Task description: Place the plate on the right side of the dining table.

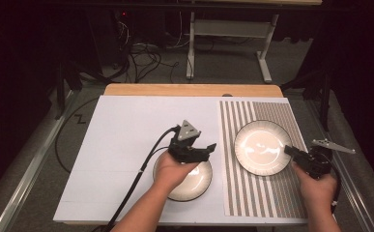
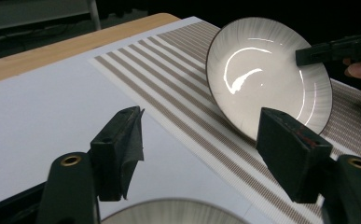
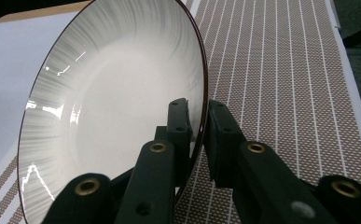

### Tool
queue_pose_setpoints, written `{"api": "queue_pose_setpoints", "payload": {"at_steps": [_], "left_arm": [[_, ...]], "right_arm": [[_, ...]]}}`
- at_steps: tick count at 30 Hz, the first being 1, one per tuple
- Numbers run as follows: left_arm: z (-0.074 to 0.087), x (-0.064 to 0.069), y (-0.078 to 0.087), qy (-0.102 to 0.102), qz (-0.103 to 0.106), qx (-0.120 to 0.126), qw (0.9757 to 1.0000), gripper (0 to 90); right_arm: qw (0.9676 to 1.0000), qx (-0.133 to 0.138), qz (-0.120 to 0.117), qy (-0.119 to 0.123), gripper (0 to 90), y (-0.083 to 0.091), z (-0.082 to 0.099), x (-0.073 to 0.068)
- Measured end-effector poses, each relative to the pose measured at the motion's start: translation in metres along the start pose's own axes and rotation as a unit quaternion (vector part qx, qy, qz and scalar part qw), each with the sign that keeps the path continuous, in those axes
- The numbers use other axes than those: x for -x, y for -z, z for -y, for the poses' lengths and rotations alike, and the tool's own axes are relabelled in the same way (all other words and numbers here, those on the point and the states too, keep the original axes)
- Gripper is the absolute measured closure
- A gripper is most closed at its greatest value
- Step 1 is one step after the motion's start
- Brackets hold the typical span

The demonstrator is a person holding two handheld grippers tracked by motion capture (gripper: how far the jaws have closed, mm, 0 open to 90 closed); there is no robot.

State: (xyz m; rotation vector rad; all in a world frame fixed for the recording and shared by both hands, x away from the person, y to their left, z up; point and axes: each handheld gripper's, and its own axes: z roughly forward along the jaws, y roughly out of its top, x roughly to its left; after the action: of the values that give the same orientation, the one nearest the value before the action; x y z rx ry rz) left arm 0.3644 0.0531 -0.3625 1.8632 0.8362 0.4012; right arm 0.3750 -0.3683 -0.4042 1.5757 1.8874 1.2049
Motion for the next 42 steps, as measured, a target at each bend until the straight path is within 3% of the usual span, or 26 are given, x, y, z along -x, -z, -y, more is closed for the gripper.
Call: {"api": "queue_pose_setpoints", "payload": {"at_steps": [11,12,13,18,22,25,29,32,37,42], "left_arm": [[0.053,-0.035,0.072,0.017,-0.035,0.025,0.9989,18.4],[0.053,-0.035,0.072,0.017,-0.035,0.025,0.9989,16.9],[0.063,-0.041,0.086,0.016,-0.052,0.033,0.9980,16.0],[0.085,-0.050,0.118,0.009,-0.090,0.050,0.9947,7.6],[0.097,-0.058,0.135,0.006,-0.106,0.057,0.9927,2.9],[0.100,-0.063,0.143,0.015,-0.112,0.070,0.9911,0.0],[0.101,-0.064,0.145,0.015,-0.111,0.074,0.9910,0.0],[0.101,-0.064,0.144,0.012,-0.105,0.073,0.9918,0.0],[0.103,-0.064,0.143,0.015,-0.104,0.072,0.9918,0.2],[0.105,-0.066,0.142,0.019,-0.106,0.069,0.9918,0.2]], "right_arm": [[0.9998,-0.009,0.012,-0.010,81.8,-0.006,-0.002,0.000],[0.9997,-0.011,0.013,-0.015,81.5,-0.006,-0.001,0.000],[0.9998,-0.012,0.014,-0.011,81.4,-0.007,-0.001,0.001],[0.9993,-0.020,0.027,-0.018,80.3,-0.011,-0.001,0.002],[0.9985,-0.031,0.041,-0.020,80.3,-0.015,0.000,0.004],[0.9977,-0.038,0.051,-0.021,80.0,-0.019,0.001,0.006],[0.9971,-0.042,0.057,-0.028,80.0,-0.022,0.004,0.009],[0.9969,-0.040,0.066,-0.014,78.5,-0.022,0.004,0.006],[0.9968,-0.019,0.075,0.016,62.4,-0.015,0.005,0.003],[0.9974,0.003,0.060,0.039,51.4,-0.004,0.005,-0.004]]}}
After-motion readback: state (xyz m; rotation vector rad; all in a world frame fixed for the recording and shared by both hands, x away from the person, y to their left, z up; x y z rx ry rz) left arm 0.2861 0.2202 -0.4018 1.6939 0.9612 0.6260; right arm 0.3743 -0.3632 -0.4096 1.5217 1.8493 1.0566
